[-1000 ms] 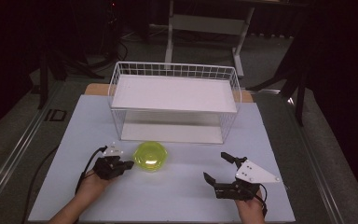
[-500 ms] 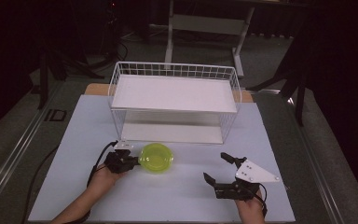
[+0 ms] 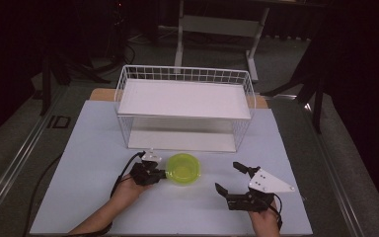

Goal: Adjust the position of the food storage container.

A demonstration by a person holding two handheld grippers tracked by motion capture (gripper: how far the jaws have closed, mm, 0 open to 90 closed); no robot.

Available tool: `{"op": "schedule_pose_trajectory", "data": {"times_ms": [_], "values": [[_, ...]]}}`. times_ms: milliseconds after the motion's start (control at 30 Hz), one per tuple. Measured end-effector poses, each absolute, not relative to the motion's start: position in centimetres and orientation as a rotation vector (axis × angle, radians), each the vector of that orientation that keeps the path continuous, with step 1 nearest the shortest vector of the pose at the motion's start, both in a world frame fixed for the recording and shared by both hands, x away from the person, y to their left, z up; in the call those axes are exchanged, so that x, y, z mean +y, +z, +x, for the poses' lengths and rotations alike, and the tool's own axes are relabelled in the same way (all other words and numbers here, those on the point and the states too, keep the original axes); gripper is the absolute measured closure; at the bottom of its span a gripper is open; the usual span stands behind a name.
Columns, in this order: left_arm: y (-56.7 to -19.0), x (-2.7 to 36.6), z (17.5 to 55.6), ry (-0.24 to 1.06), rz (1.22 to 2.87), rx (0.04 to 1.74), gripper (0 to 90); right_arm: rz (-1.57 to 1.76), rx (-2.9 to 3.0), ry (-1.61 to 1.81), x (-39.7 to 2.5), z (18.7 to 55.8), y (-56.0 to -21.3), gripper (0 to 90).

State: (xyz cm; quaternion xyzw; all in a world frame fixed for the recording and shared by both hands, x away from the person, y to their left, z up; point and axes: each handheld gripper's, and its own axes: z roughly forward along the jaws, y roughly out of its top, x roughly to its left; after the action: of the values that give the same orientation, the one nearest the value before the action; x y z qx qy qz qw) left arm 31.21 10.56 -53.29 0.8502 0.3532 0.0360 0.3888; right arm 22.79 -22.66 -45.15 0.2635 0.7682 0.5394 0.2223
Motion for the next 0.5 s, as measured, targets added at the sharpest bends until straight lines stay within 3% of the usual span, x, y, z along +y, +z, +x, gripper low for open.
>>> {"op": "schedule_pose_trajectory", "data": {"times_ms": [500], "values": [[-53.4,8.5,31.8,0.089,2.158,0.880,90.0,0.735,2.147,1.480,-22.7,23.0,-45.5,13.7]]}}
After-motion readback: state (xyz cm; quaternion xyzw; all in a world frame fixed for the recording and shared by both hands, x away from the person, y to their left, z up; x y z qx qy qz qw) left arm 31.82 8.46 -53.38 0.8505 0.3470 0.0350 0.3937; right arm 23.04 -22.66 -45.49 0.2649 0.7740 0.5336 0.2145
